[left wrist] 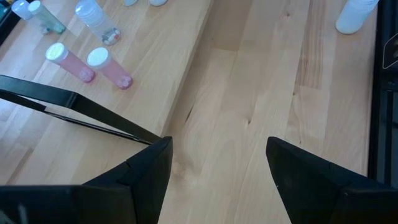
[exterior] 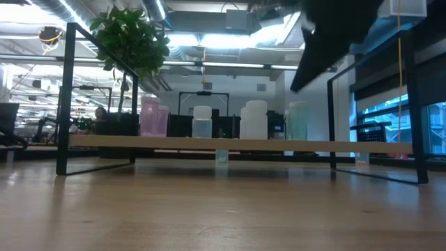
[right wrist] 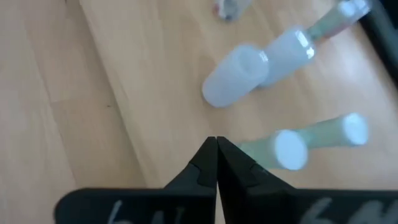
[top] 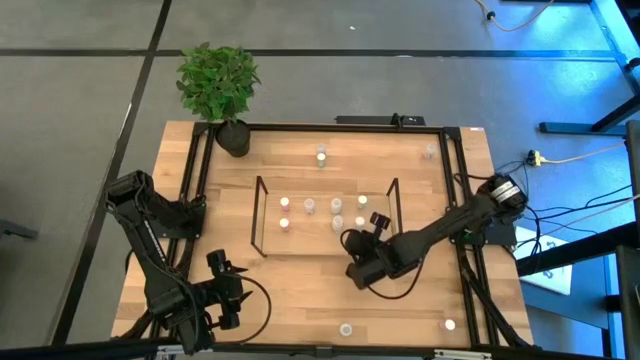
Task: Pick and place medicine bottles onto shelf by color
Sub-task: Put the white pill bottle on the shelf aligned with the other white pill bottles
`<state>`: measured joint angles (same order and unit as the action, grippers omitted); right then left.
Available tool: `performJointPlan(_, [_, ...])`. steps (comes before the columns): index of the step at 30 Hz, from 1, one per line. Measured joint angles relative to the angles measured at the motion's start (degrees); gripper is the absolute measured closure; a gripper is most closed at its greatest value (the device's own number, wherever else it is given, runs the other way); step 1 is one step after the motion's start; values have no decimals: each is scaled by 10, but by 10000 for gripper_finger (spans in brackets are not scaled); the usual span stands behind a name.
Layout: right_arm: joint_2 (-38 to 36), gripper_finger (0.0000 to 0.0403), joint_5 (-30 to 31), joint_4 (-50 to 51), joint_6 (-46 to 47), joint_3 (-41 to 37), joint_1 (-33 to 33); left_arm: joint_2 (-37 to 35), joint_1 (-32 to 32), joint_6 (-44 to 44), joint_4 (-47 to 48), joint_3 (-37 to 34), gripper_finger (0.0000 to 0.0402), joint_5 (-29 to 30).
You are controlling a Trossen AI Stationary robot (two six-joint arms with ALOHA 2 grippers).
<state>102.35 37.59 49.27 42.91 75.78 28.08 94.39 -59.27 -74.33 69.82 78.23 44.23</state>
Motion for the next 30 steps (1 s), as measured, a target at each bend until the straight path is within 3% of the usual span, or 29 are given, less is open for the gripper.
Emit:
performJointPlan(8, [0, 400, 17, 175, 18, 126, 44, 0, 0, -1, 0, 0, 149, 0])
performJointPlan(18, [-19, 400, 28, 340, 73, 216, 81, 0, 0, -4, 0, 0, 149, 0])
performJointPlan(22, [-46, 400, -28, 305, 34, 213, 93, 0, 0, -5, -4, 0, 149, 0])
performJointPlan(30, [-49, 400, -167, 119, -168, 211, 130, 0, 0, -5, -12, 0, 149, 2])
